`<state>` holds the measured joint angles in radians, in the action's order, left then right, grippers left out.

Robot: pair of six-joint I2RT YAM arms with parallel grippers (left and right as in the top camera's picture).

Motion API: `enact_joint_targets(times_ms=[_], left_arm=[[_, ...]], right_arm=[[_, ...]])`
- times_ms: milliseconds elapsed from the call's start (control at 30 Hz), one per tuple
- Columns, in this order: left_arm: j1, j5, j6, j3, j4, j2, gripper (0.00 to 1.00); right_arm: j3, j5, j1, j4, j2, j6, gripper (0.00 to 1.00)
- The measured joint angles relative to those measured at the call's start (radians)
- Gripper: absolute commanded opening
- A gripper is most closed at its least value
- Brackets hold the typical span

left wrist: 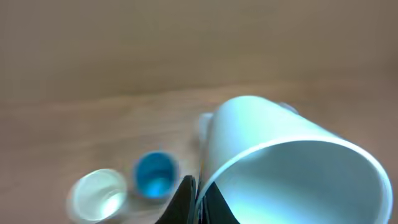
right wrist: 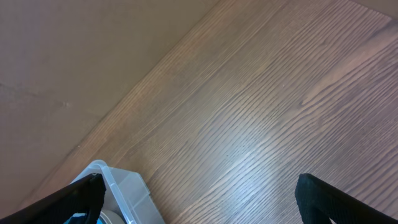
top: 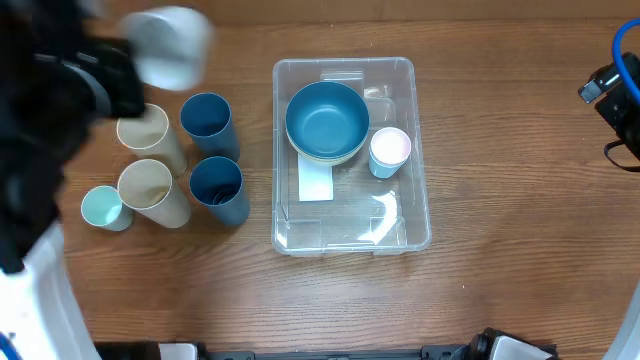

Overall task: Pack container
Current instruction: 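Lower the grey cup into the pink cup in the bin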

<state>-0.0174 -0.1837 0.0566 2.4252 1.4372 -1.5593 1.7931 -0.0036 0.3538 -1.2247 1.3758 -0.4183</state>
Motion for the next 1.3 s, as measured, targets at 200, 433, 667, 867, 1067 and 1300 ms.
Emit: enact_joint_targets(times_ms=[200,433,667,867,1067,1300], left_arm=[[0.479,0.06,-0.119,-0.019,0.002,-0.175,0.04],[0.64,0.108,-0.195,-0.035,-0.089,-0.466,0.04],[0.659,0.155,-0.215,-0.035,-0.163,-0.674,0.04],[0.659,0.158,-0.213,-0.035,-0.223,-0.737,0.1],[0.66,0.158,-0.192,-0.035,-0.18,-0.737,0.17],[0.669,0.172,-0.171,-0.035,-0.09,-0.735,0.38]], right_arm=[[0.0,0.0,0.0,-0.001,0.0,0.0,1.0],[0.0,0.0,0.0,-0.001,0.0,0.0,1.0],[0.0,0.0,0.0,-0.001,0.0,0.0,1.0],[0.0,0.0,0.0,-0.001,0.0,0.0,1.0],[0.0,-0.001,0.0,0.0,0.0,0.0,1.0],[0.0,0.0,0.0,-0.001,0.0,0.0,1.0]])
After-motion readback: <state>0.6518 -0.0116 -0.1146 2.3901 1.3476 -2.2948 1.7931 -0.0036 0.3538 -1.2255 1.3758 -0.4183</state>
